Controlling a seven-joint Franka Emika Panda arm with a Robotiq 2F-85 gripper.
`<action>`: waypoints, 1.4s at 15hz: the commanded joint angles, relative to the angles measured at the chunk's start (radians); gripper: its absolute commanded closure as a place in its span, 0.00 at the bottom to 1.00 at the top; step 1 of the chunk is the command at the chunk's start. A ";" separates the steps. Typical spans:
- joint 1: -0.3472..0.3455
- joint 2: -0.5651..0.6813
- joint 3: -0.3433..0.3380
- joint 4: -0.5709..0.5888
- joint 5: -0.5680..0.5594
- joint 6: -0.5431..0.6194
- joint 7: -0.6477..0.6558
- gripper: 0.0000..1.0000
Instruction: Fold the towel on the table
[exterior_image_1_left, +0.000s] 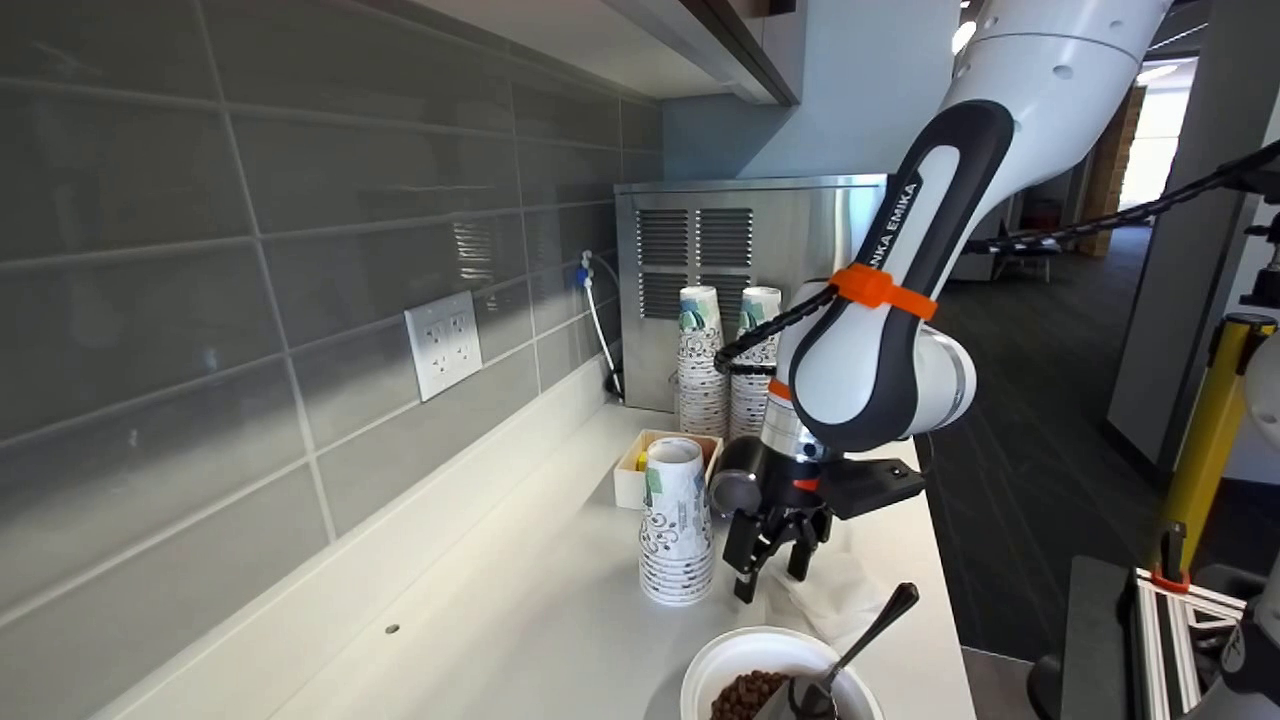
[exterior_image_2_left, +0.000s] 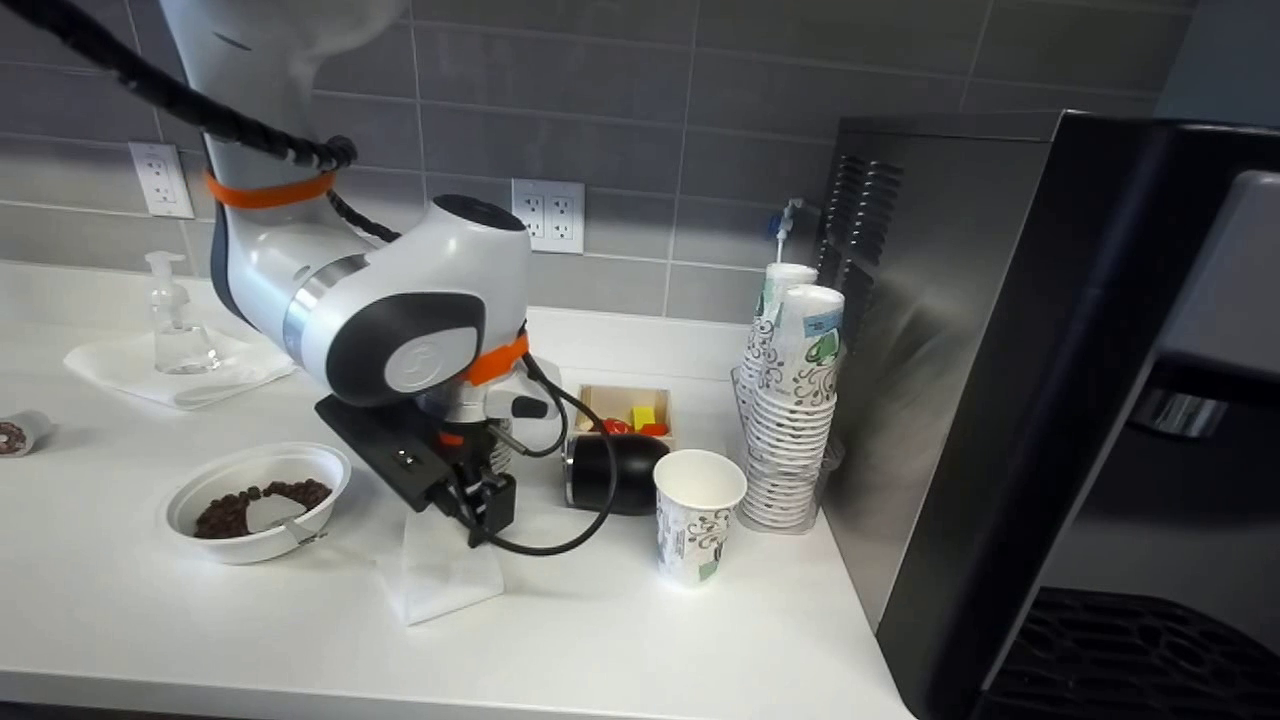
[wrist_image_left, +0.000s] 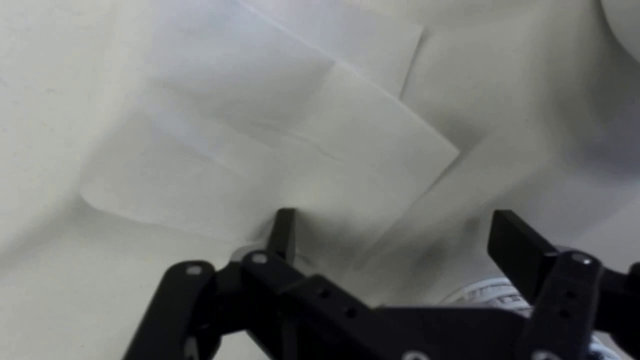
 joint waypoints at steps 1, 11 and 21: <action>0.003 -0.019 -0.009 0.000 0.001 -0.026 0.003 0.00; -0.163 -0.047 0.143 0.004 0.075 -0.006 -0.069 0.00; -0.306 -0.190 0.309 0.006 0.163 -0.087 -0.092 0.00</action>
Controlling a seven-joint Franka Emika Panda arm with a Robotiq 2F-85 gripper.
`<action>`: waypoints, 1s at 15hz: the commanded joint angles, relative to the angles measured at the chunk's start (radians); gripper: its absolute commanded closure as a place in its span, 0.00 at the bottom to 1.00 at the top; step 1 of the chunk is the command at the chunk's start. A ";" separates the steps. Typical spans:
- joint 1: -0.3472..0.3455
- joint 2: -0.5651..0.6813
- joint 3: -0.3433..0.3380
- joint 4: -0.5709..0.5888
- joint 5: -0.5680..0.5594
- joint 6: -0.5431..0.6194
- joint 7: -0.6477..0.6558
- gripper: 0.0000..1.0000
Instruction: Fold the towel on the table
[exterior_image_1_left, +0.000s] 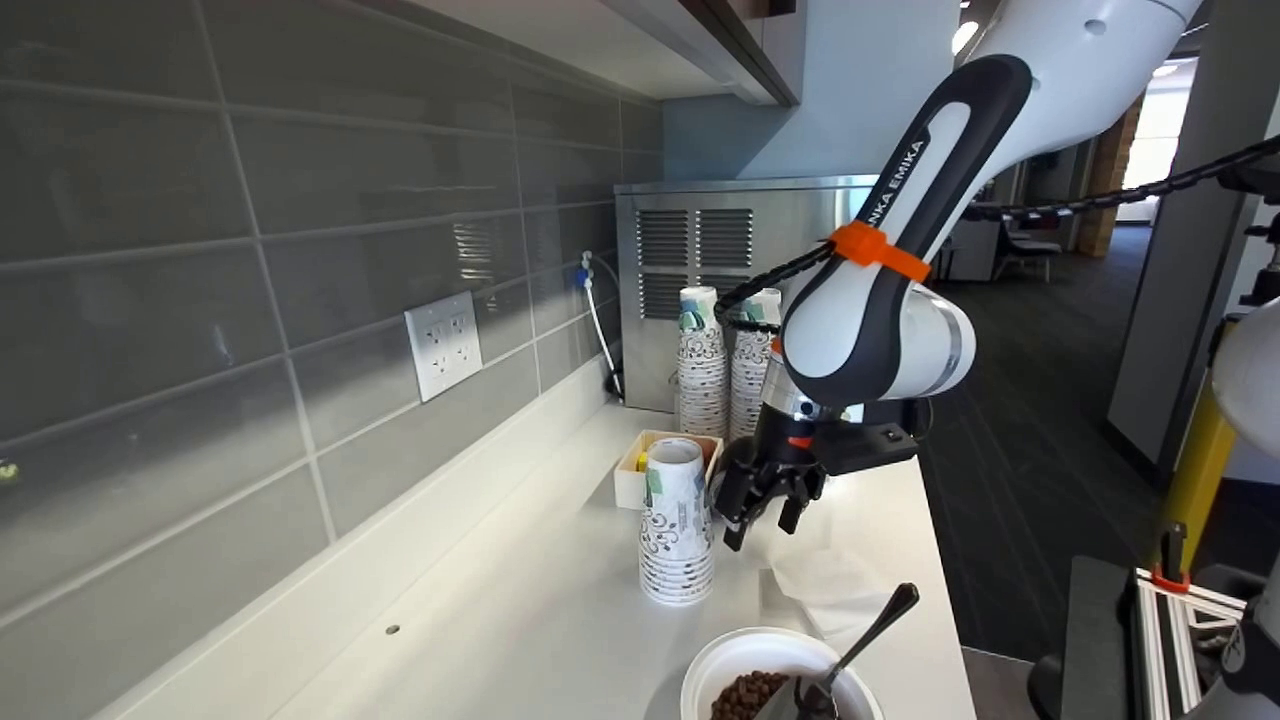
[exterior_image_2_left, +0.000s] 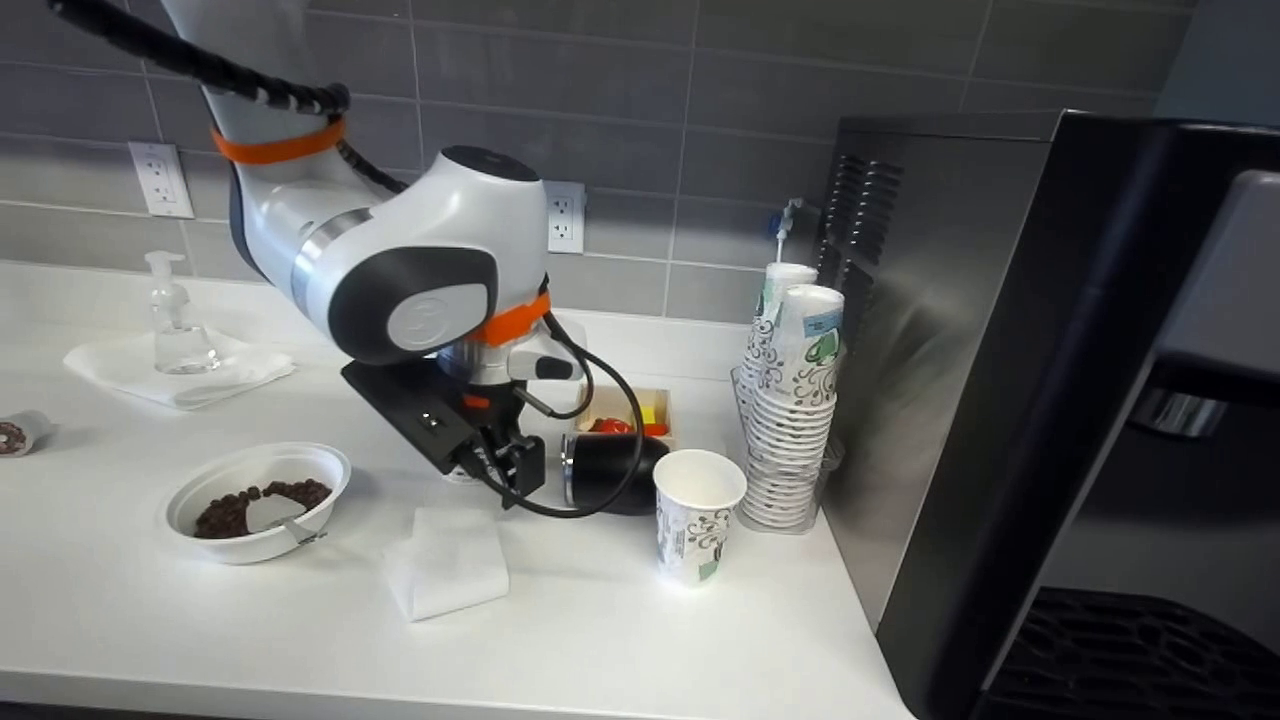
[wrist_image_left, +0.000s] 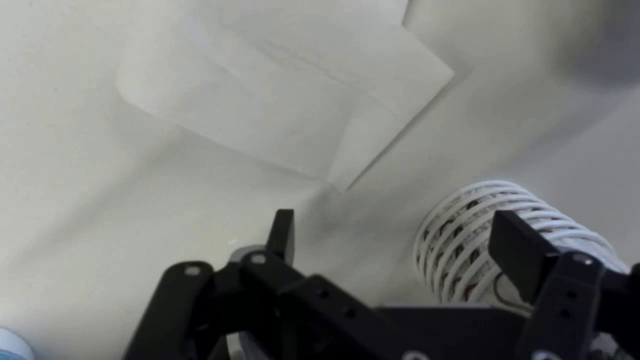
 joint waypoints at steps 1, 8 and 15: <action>-0.038 -0.110 0.054 0.000 0.069 -0.090 -0.033 0.00; -0.004 -0.263 0.026 0.000 0.189 -0.244 -0.138 0.00; 0.061 -0.433 -0.079 0.000 0.288 -0.428 -0.276 0.00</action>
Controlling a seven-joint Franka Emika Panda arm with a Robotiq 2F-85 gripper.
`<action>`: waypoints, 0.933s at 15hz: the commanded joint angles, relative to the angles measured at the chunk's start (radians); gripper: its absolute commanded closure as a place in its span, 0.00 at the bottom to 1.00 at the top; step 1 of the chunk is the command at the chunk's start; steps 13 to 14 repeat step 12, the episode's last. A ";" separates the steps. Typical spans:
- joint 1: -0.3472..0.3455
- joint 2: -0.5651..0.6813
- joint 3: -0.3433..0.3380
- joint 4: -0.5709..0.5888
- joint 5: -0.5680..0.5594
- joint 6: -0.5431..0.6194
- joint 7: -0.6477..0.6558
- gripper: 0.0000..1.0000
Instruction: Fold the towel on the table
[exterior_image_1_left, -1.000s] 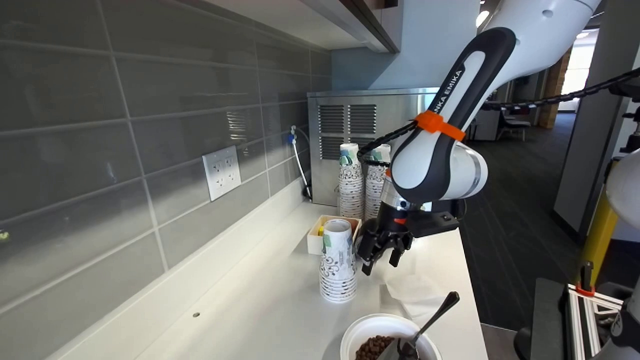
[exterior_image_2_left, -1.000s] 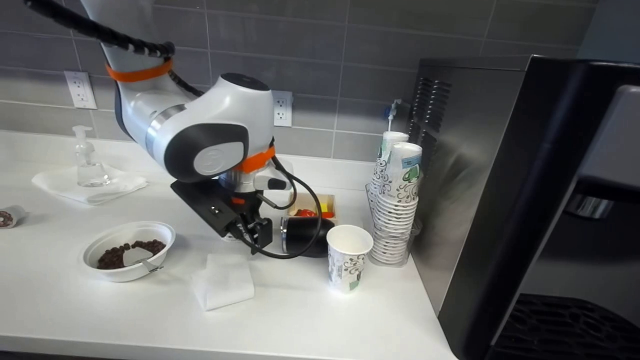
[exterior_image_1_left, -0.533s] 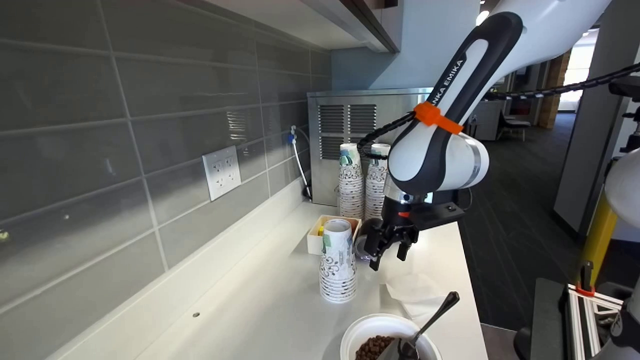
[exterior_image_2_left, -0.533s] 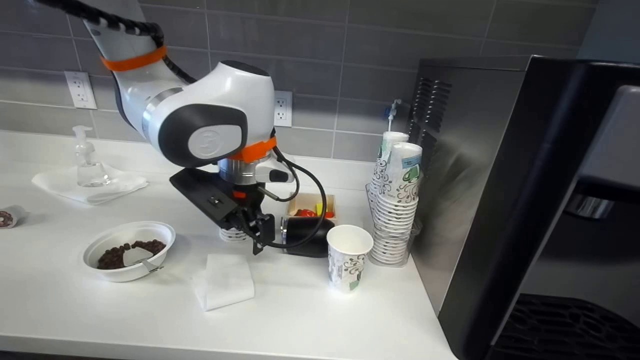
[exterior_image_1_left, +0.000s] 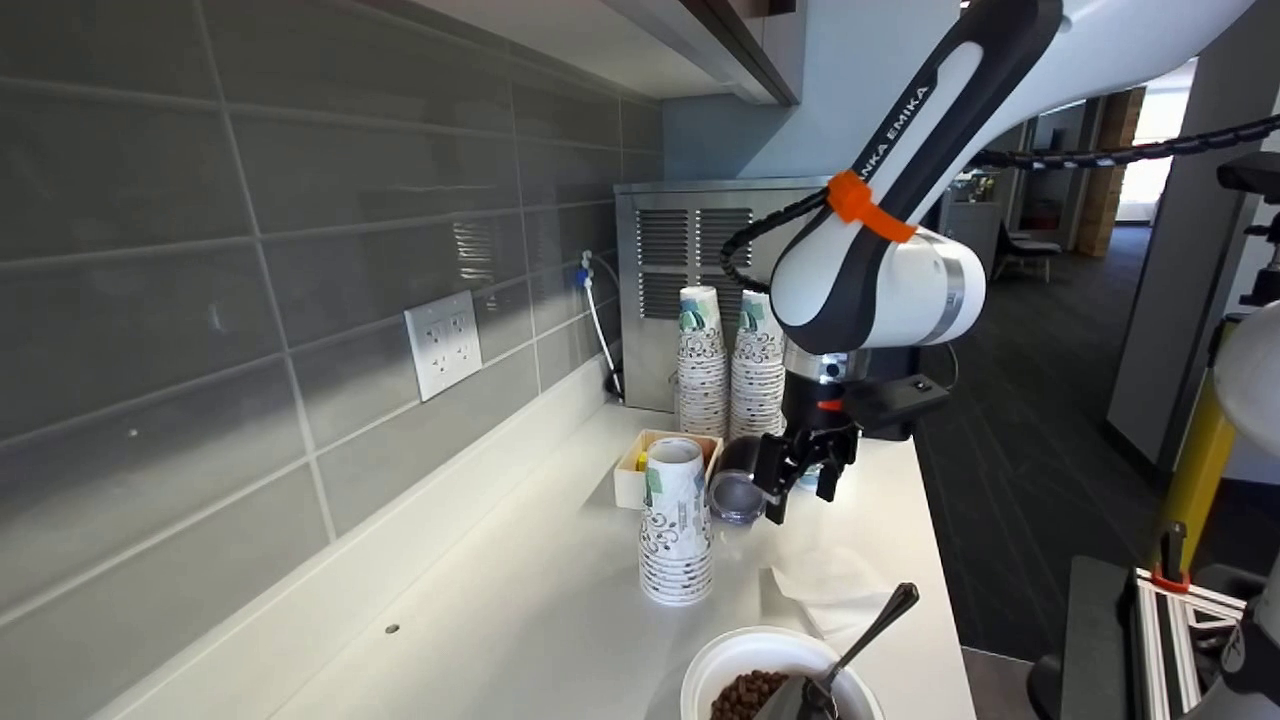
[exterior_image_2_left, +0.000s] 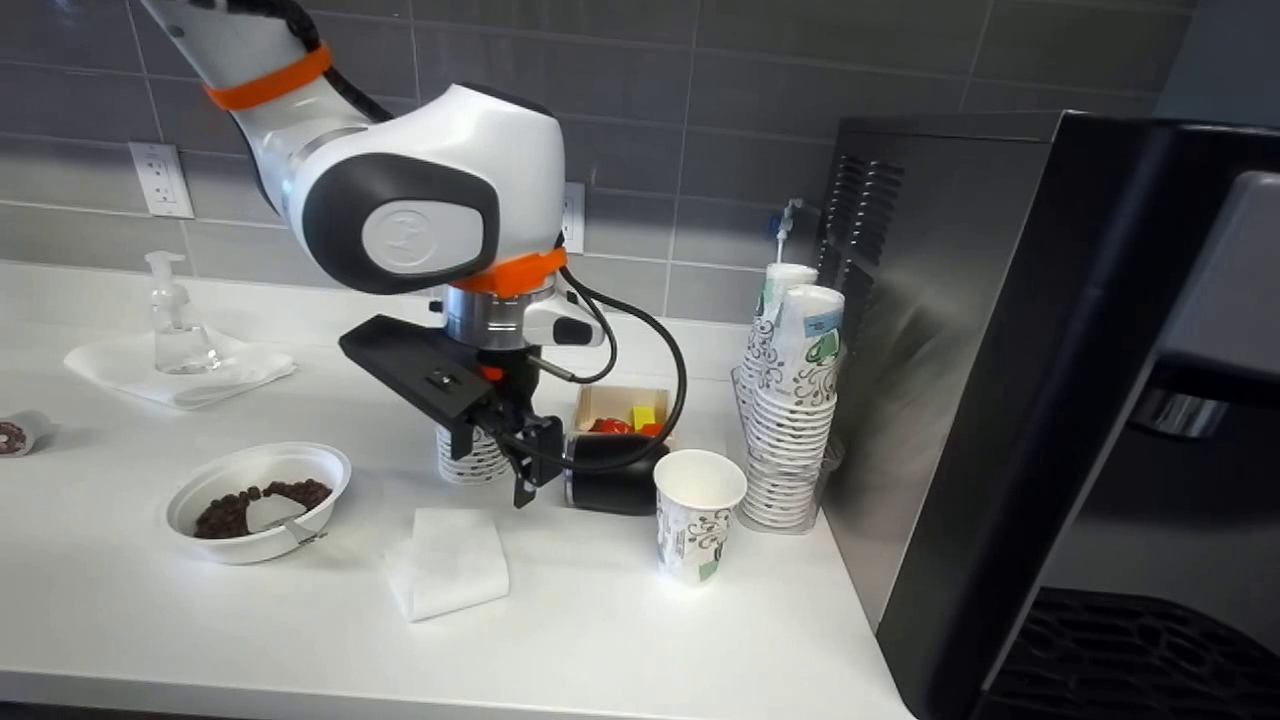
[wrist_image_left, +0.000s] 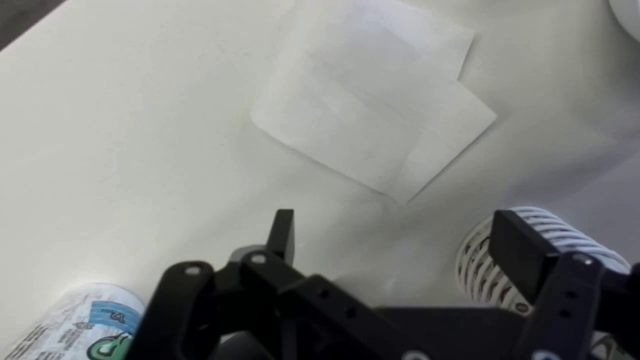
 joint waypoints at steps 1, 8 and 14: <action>0.042 -0.131 -0.059 0.000 0.054 -0.118 -0.074 0.00; 0.066 -0.237 -0.135 0.001 0.038 -0.234 -0.136 0.00; 0.069 -0.268 -0.147 0.001 0.036 -0.266 -0.149 0.00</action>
